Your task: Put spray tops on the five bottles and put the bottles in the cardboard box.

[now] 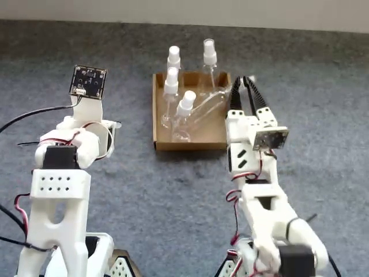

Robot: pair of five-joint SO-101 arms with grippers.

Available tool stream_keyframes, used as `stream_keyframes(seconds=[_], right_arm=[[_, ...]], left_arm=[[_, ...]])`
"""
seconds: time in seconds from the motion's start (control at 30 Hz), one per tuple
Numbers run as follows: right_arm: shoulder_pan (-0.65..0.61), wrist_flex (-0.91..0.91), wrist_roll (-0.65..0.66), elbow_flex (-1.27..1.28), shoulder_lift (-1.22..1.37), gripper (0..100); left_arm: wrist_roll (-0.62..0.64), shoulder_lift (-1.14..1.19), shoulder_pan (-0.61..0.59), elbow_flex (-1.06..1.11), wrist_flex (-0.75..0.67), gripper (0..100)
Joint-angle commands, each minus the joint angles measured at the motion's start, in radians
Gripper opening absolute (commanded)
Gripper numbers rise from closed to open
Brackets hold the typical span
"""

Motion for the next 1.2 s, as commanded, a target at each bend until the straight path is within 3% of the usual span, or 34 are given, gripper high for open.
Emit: stream_keyframes(seconds=[0.0,0.2,0.37,0.5,0.8,1.03,1.13,1.17], right_arm=[[0.015,0.344,0.012,0.022,-0.314,0.5],[0.007,1.112,0.011,0.025,-0.817,0.5],[0.013,1.486,0.011,0.097,-1.179,0.5],[0.015,1.63,0.012,0.211,-1.388,0.5],[0.015,1.689,0.012,0.39,-1.363,0.5],[0.024,1.774,0.012,0.499,-1.36,0.5],[0.025,1.886,0.012,0.498,-1.359,0.5],[0.025,1.937,0.012,0.498,-1.356,0.5]], left_arm=[[0.055,-0.219,-0.016,0.067,-0.025,19],[0.052,-0.665,-0.016,0.38,-0.14,18],[0.052,-1.0,-0.016,0.602,-0.14,18],[0.051,-1.075,-0.016,0.714,-0.14,18],[0.049,-1.052,-0.018,0.955,-0.127,18],[0.051,-1.056,-0.016,0.955,0.176,18],[0.052,-1.058,-0.015,0.955,0.37,18],[0.054,-1.058,-0.012,0.955,0.364,18]])
